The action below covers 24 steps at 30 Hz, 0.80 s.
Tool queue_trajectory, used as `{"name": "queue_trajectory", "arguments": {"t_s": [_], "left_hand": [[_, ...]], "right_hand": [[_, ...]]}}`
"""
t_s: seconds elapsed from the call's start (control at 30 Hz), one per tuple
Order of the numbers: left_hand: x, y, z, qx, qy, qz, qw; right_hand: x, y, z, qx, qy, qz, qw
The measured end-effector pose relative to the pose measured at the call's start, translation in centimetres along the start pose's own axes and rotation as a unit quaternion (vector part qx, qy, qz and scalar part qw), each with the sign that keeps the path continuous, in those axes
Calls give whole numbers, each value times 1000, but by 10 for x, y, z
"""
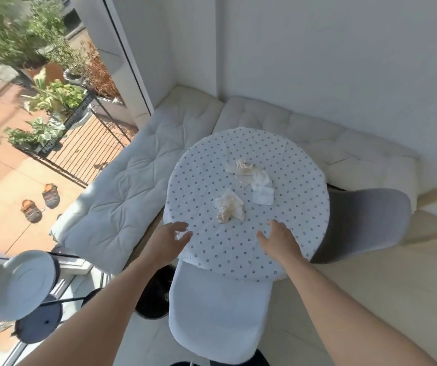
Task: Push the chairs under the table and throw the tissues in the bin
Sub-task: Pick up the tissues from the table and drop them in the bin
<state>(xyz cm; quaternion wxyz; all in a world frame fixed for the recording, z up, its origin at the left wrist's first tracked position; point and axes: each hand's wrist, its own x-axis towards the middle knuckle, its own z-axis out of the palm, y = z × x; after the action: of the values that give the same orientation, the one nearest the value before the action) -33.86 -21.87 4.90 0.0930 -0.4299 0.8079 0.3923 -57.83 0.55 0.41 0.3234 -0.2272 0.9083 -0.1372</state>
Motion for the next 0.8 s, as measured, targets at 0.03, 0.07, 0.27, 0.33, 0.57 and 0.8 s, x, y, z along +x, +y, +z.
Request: {"name": "queue_trajectory", "arguments": {"t_s": [0.03, 0.07, 0.27, 0.33, 0.57, 0.8], "left_hand": [[13, 3, 4, -8, -3, -4, 1000], [26, 6, 8, -16, -5, -7, 1000], [99, 27, 44, -21, -15, 4, 1000], [120, 30, 62, -30, -16, 3, 999], [174, 36, 122, -29, 5, -12, 999], [201, 32, 148, -5, 14, 31, 999]], "right_hand": [[15, -2, -1, 1, -2, 3, 1000], [30, -5, -2, 2, -4, 5, 1000], [113, -9, 3, 7, 9, 19, 1000], [138, -4, 10, 18, 19, 26, 999], [195, 18, 45, -6, 61, 44, 997], [211, 33, 59, -28, 149, 23, 988]]}}
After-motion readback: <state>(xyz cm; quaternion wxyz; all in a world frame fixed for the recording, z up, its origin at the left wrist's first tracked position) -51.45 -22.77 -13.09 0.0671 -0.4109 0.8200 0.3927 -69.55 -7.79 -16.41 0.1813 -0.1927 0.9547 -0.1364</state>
